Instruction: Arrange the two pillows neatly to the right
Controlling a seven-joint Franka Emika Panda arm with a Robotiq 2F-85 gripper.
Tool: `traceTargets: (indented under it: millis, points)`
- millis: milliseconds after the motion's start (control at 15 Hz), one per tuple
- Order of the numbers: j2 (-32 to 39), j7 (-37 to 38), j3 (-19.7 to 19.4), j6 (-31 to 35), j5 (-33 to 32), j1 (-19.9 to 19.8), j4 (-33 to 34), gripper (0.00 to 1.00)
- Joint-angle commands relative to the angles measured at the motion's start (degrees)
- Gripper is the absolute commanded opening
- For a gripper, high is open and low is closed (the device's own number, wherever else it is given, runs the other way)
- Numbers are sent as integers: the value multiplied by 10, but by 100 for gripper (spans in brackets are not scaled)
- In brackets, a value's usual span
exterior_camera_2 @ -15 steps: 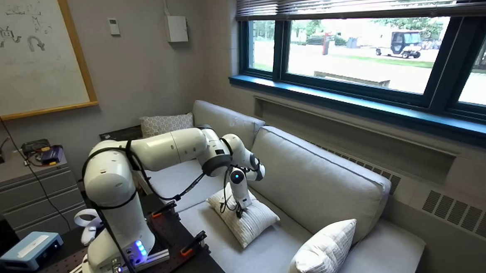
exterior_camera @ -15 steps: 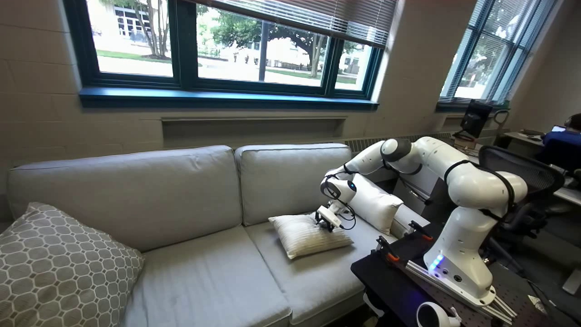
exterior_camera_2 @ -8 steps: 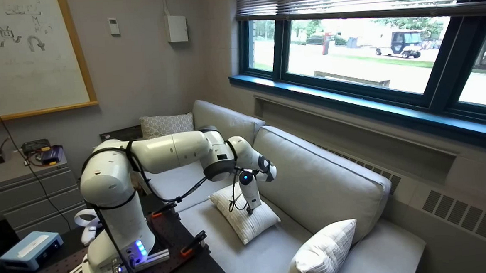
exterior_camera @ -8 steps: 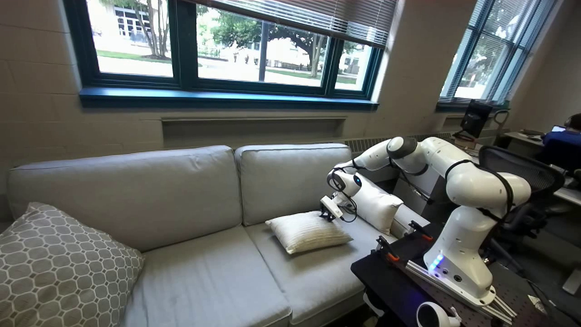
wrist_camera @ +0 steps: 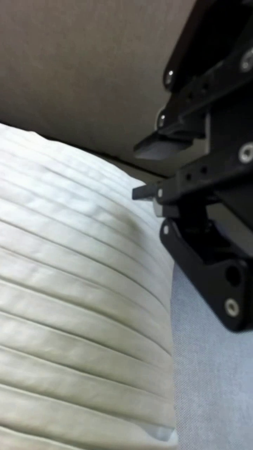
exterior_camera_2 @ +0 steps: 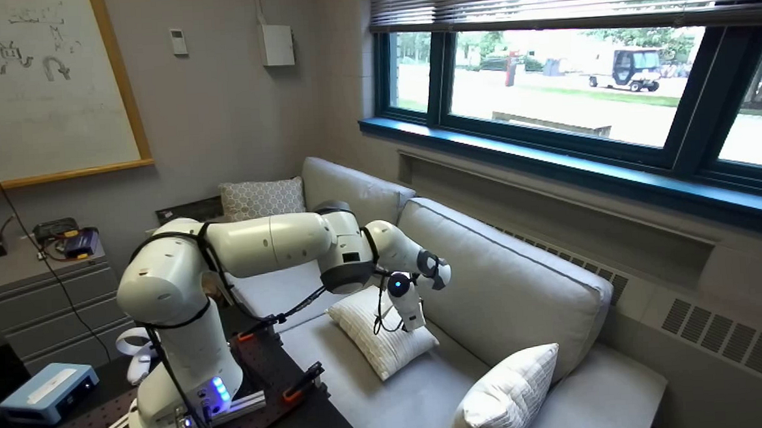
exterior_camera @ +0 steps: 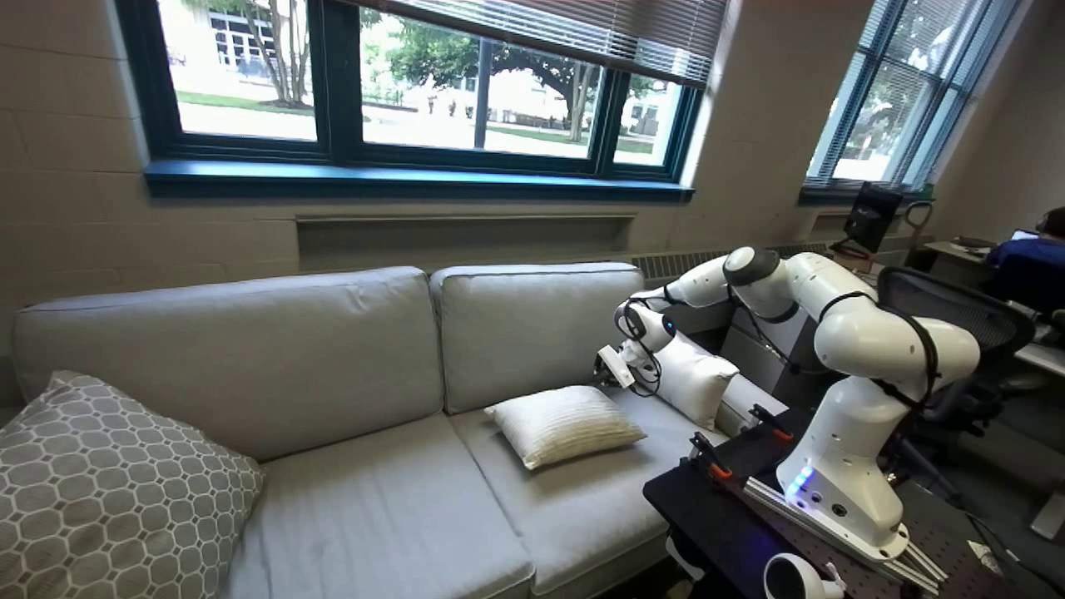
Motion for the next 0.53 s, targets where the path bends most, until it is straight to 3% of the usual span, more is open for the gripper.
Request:
traceTargets:
  millis: [0,67,333,400,467]
  points:
    - [0,-1,1,0,-6,3,1,33]
    - [0,-1,1,0,-8,5,2,41]
    - [0,-3,1,0,-10,8,2,42]
    - [-3,0,-4,-3,-8,8,4,67]
    - [-5,2,-7,-3,-5,8,1,68]
